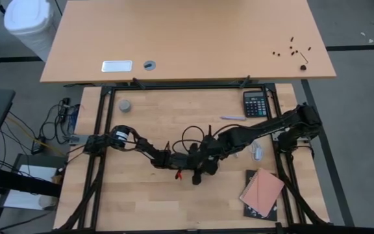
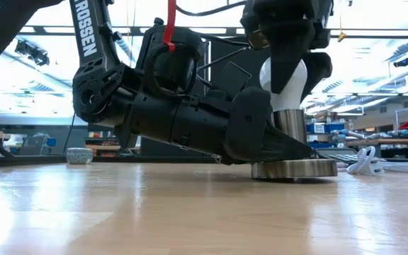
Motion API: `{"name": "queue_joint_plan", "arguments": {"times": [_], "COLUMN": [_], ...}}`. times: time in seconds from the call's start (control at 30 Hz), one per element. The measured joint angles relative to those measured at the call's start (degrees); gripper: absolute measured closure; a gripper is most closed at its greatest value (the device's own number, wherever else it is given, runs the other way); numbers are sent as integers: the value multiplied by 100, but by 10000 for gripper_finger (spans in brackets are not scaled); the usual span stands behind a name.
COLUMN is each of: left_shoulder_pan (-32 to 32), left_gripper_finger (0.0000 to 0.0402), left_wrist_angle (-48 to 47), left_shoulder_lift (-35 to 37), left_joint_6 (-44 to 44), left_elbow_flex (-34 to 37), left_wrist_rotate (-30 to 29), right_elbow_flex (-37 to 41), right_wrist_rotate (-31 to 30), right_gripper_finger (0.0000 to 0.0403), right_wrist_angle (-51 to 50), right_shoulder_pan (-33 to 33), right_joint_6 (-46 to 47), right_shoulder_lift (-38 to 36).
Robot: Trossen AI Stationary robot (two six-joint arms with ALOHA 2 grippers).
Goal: Screw lightbulb
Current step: Remove the lightbulb from the bronze lamp socket
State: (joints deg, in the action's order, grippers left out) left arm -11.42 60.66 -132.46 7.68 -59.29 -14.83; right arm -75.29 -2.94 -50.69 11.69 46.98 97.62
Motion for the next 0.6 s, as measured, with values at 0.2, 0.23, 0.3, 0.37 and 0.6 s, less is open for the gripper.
{"name": "queue_joint_plan", "arguments": {"times": [0.2,0.23,0.3,0.37,0.6], "left_shoulder_pan": [4,4,4,4,6], "left_gripper_finger": [213,213,213,213,213], "left_wrist_angle": [16,13,13,9,-4], "left_shoulder_lift": [-2,-2,-2,-2,-4], "left_joint_6": [-1,-4,-4,-15,-48], "left_elbow_flex": [2,2,2,2,2], "left_wrist_rotate": [0,0,2,6,32], "right_elbow_flex": [2,2,2,0,-3], "right_wrist_rotate": [215,219,223,237,298], "right_gripper_finger": [56,57,57,57,59], "right_wrist_angle": [101,135,133,137,150], "right_shoulder_pan": [-143,-160,-177,-201,-210], "right_joint_6": [169,214,239,260,163], "right_shoulder_lift": [3,5,10,73,258]}}
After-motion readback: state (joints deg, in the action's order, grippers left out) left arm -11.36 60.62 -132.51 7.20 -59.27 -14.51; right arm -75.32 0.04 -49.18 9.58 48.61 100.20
